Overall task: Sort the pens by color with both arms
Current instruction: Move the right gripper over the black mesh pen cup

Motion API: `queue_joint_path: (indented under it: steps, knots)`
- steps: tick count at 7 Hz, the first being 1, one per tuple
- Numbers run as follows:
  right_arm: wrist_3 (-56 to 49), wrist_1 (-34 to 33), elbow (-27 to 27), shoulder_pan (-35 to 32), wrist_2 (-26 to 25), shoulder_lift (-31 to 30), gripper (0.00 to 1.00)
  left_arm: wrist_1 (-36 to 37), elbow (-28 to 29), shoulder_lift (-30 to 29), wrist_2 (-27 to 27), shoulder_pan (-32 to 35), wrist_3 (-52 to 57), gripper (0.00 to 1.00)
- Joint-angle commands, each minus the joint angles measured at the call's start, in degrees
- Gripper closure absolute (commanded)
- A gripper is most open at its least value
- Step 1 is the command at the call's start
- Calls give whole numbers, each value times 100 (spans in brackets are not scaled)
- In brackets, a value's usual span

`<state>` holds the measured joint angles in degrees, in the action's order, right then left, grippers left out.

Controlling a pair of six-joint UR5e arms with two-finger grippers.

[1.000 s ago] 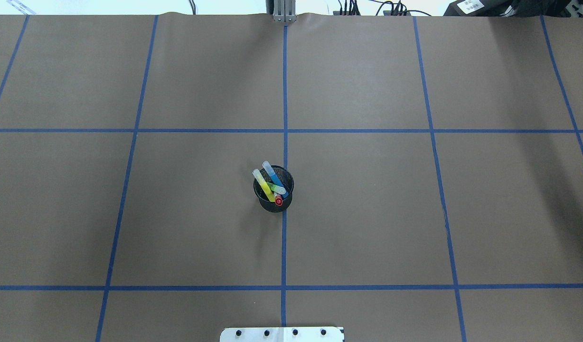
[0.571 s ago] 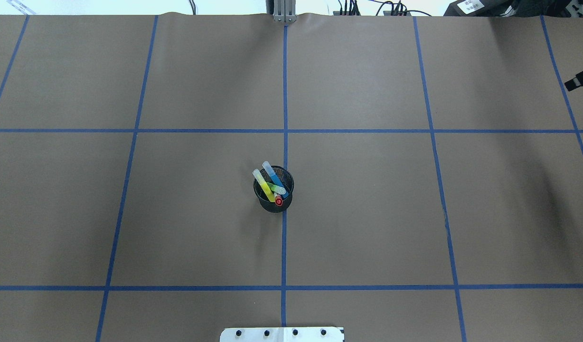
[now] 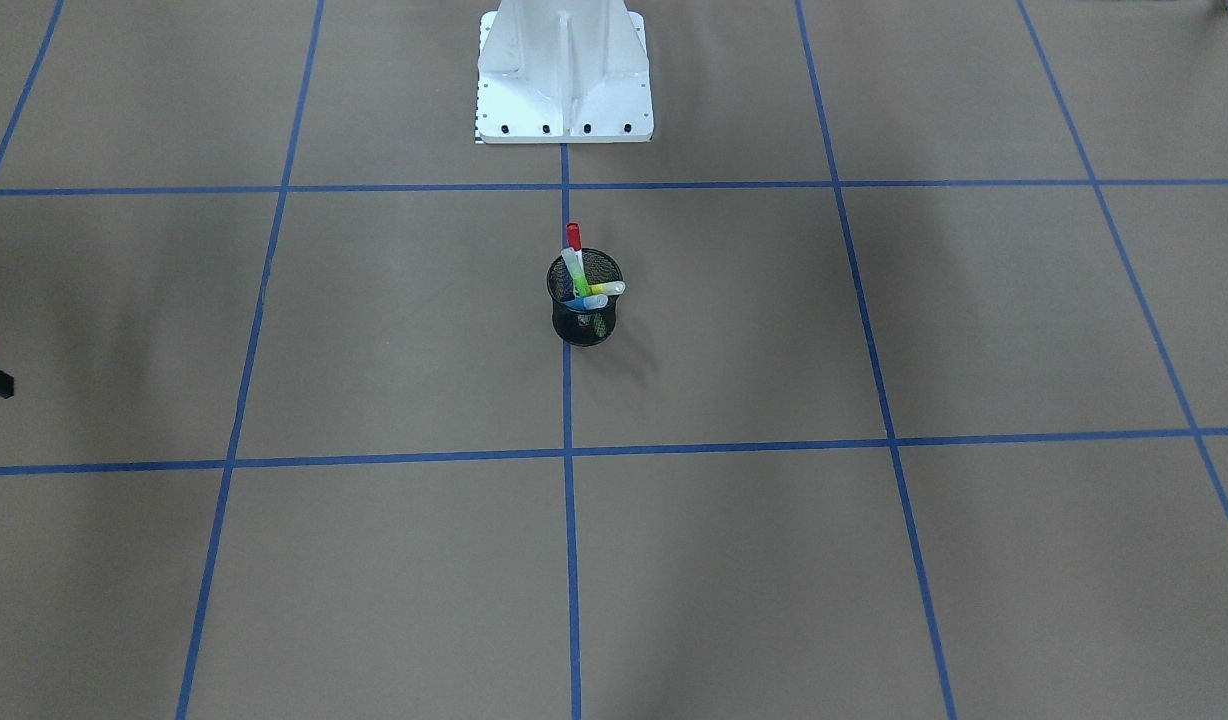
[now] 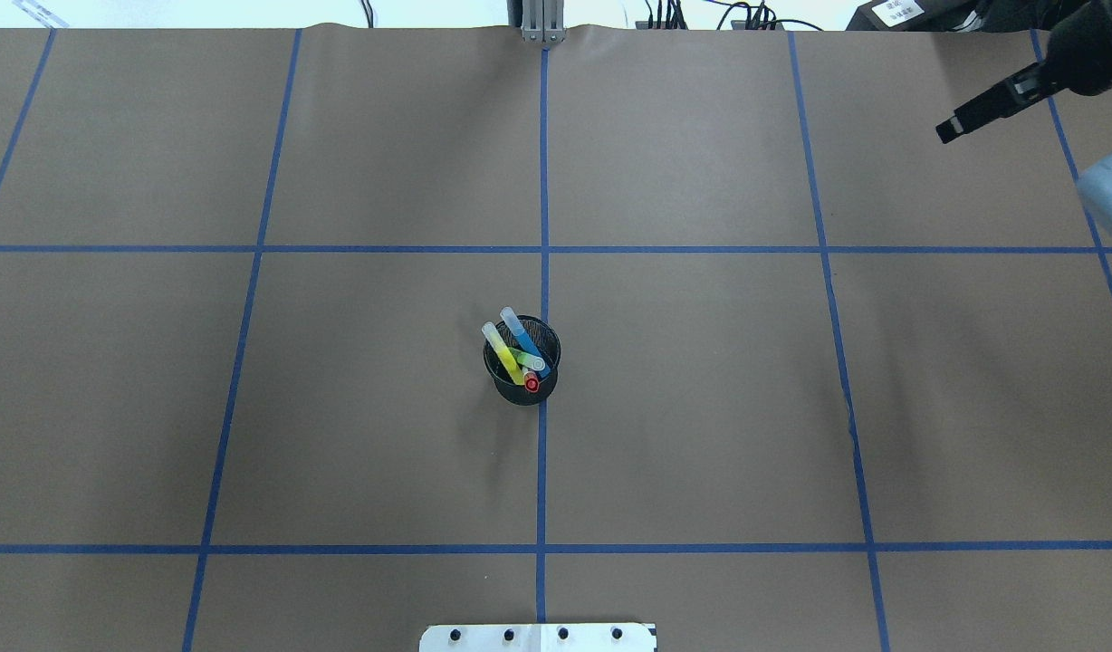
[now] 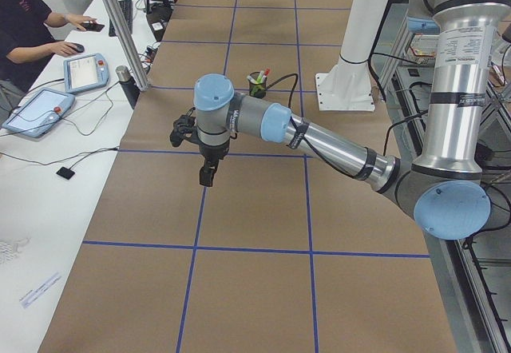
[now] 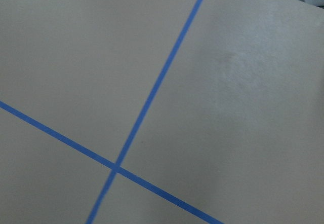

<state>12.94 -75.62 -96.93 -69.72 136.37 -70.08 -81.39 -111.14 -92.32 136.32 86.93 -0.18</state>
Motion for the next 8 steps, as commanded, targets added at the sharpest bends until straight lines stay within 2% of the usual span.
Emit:
queue_joint_path:
  steps: [1, 3, 4, 5, 6, 8]
  knots:
    - [86, 4, -54, 737, -22, 668, 1, 0, 14, 3, 9, 0, -9, 1]
    - [234, 12, -212, 1178, -40, 1004, 1, 0, 66, 3, 105, 0, 0, 1]
    - [401, 378, -178, 1467, -214, 1118, 1, 0, 67, 3, 105, 0, 0, 1]
    - [864, 982, -125, 2018, -938, 1180, 1, 0, 93, 3, 105, 0, 0, 1]
    - [1469, 1266, -99, 2398, -1537, 1224, 1, 0, 110, 3, 105, 0, 0, 1]
    - [2332, 1313, -134, 2813, -1770, 1382, 1, -9, 154, 3, 123, -9, 0, 1]
